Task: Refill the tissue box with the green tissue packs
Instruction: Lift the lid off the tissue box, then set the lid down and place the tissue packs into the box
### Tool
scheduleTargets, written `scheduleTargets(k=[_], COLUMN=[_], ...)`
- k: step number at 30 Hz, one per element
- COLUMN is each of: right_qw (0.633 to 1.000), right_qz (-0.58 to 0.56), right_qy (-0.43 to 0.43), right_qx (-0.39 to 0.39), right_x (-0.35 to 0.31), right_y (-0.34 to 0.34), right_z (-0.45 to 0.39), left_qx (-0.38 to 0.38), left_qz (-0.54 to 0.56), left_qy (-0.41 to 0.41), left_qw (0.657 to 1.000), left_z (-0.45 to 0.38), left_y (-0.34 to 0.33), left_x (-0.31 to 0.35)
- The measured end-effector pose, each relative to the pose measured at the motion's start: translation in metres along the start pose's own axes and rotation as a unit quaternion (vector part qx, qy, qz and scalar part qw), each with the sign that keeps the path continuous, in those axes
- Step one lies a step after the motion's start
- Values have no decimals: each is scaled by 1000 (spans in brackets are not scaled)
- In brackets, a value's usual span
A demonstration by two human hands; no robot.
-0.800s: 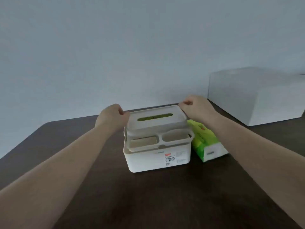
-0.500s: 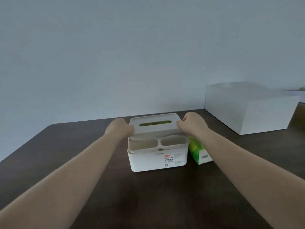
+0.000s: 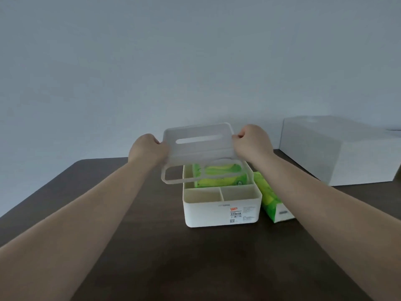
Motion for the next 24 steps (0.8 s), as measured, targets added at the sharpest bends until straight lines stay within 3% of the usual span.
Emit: scheduleTargets(k=[5, 12, 18, 24], right_qw=[994, 959, 938, 907], right_qz=[29, 103, 122, 219], right_qy=[47, 87, 121, 174], right_qx=[-93, -248, -300, -315], right_x=[-61, -117, -123, -114], right_y=[-46, -114, -159, -169], right_z=[5, 29, 46, 58], left_qx=[21, -39, -63, -97], left_qz=[-57, -107, -97, -66], left_qy=[62, 158, 215, 237], left_qw=[996, 981, 970, 964], left_z=[-7, 4, 12, 14], left_y=[30, 30, 16, -16], left_x=[-61, -149, -193, -211])
Point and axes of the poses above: each hand's wrist, its own z-axis away from the middle knuckle, its own y-axis out of the back of the hand, x = y × z, the point moved 5 cm from there along -z, towards the middle knuckle, and after that the axes turned 7 degrees about x, right-handed, at the moved point
